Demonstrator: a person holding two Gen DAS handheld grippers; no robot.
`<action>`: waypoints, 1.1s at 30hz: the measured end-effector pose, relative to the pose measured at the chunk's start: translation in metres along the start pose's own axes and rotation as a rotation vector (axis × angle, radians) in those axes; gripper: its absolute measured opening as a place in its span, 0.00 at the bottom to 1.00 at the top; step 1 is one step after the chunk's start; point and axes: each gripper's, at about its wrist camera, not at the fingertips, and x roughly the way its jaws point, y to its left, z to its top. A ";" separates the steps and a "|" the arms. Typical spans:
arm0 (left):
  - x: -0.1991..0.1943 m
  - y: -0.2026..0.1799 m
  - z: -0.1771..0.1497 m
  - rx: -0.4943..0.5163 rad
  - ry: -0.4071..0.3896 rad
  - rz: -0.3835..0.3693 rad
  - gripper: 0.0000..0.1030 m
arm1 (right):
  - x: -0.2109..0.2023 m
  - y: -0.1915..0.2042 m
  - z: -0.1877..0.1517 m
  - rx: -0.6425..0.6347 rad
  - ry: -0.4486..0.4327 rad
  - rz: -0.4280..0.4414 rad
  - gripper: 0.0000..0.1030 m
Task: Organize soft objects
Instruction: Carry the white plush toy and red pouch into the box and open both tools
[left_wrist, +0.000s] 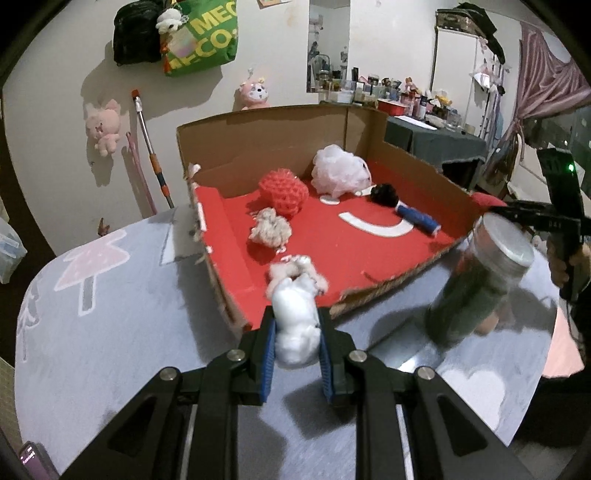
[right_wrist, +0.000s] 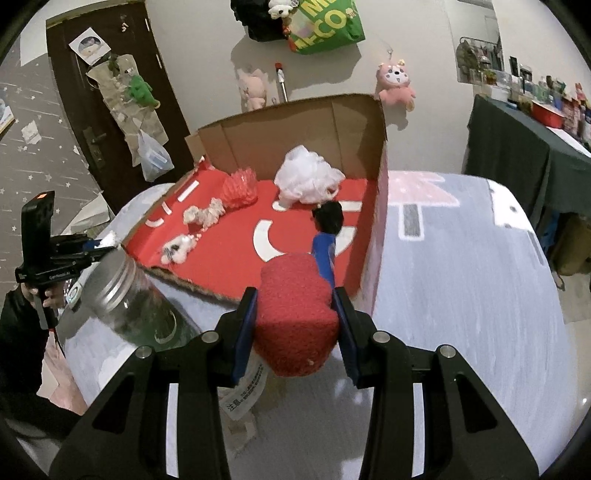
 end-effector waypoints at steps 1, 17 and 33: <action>0.002 -0.002 0.005 -0.008 0.004 -0.004 0.21 | 0.001 0.002 0.005 0.000 -0.002 0.002 0.37; 0.059 -0.045 0.066 0.038 0.149 0.021 0.21 | 0.051 0.038 0.075 -0.078 0.045 -0.025 0.37; 0.140 -0.052 0.104 0.126 0.299 0.049 0.22 | 0.155 0.069 0.102 -0.325 0.319 -0.084 0.37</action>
